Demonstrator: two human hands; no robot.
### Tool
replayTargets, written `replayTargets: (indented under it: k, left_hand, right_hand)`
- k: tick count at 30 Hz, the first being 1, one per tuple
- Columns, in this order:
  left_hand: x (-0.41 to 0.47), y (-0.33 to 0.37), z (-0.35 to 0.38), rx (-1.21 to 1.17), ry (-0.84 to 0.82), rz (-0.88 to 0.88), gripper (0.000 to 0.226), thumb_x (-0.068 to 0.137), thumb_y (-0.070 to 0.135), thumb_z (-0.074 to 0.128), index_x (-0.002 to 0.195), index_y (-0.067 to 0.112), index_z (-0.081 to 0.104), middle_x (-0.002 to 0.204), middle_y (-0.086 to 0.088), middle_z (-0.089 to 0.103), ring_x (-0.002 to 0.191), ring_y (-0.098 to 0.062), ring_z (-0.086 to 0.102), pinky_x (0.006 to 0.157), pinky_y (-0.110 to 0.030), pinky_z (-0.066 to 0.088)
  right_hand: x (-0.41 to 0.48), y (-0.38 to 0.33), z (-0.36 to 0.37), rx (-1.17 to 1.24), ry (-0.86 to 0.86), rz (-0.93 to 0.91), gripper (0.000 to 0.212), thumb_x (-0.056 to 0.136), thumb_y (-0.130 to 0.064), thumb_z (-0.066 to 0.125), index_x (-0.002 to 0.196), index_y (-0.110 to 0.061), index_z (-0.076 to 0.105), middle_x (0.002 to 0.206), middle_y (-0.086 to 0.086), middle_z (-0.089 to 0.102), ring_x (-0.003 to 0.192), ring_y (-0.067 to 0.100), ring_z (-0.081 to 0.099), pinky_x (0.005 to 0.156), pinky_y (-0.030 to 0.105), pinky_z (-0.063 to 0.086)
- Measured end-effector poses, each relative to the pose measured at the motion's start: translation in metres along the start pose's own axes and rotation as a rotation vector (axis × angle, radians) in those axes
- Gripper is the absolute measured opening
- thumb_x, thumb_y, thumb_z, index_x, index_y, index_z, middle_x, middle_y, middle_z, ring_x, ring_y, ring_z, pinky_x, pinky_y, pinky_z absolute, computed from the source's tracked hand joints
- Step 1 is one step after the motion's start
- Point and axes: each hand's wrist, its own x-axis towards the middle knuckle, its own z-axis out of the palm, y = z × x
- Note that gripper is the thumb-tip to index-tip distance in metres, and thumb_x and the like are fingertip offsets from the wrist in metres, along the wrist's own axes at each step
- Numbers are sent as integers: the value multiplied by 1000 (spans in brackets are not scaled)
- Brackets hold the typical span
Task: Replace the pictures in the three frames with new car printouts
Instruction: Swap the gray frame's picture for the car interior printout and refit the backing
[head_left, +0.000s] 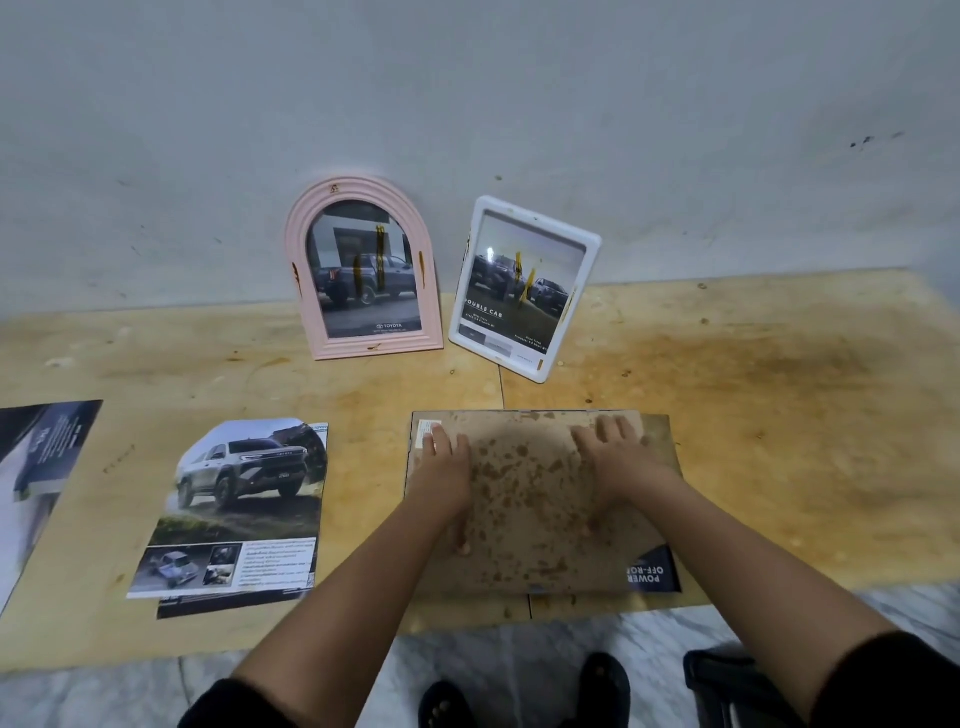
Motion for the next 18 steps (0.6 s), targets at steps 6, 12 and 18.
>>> replayTargets:
  k: [6,12,18]
  left_hand:
    - [7,-8,-2,102,42,104,84,85,16,55,147,3,0,155,-14,-3,145,-26,0,108,-41,32]
    - [4,-10,-7,33,-76,97,128,64,24,84,147,4,-11,156,-9,-18,145,-24,-9,115,-44,21]
    - [11,-6,2,9,-65,63,102,81,12,68,147,1,-8,156,-11,-16,145,-27,-12,115,-50,19]
  right_hand:
    - [8,-25,11,11,27,-283,115,73,-28,76,148,-28,-12,155,0,-24,144,21,-17,116,52,6]
    - [9,-40,13,69,33,-240,131,51,-49,86,149,-31,1,156,-1,-22,144,21,-17,116,54,6]
    - [10,-59,7,-104,0,-172,130,53,-46,86,149,-23,1,156,11,-15,145,33,-8,117,50,14]
